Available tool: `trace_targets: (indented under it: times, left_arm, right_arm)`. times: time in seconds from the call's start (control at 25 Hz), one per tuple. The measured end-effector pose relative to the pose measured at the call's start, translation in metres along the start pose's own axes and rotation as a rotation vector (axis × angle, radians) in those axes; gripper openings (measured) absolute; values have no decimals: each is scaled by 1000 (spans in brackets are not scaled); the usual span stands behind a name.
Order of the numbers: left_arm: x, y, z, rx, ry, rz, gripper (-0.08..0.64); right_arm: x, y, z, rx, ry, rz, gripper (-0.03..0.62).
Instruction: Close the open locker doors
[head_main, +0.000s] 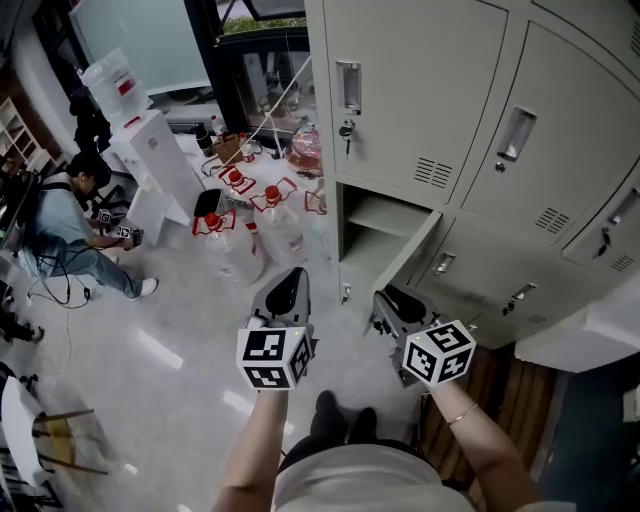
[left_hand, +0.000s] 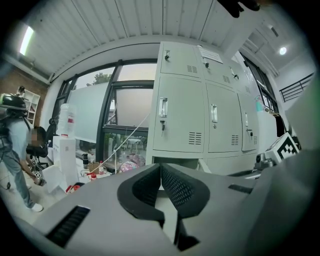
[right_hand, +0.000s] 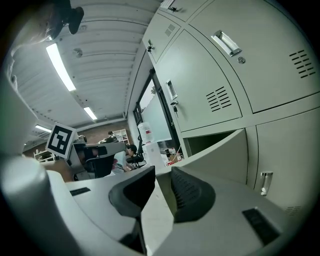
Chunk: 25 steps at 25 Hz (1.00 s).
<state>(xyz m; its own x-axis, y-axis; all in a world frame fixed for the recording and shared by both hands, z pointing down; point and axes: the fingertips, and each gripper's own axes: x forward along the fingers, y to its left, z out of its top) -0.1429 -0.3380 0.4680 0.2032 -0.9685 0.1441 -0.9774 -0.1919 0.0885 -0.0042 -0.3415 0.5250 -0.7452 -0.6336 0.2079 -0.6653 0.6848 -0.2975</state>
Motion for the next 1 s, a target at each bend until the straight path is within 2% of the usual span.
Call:
trace_targets:
  times: [0.48, 1.0]
  left_arm:
    - [18, 56, 2, -14, 10, 11, 23]
    - [54, 112, 4, -30, 28, 0, 23]
  right_arm:
    - [78, 6, 16, -22, -3, -43, 83]
    - [159, -23, 37, -50, -13, -134, 71]
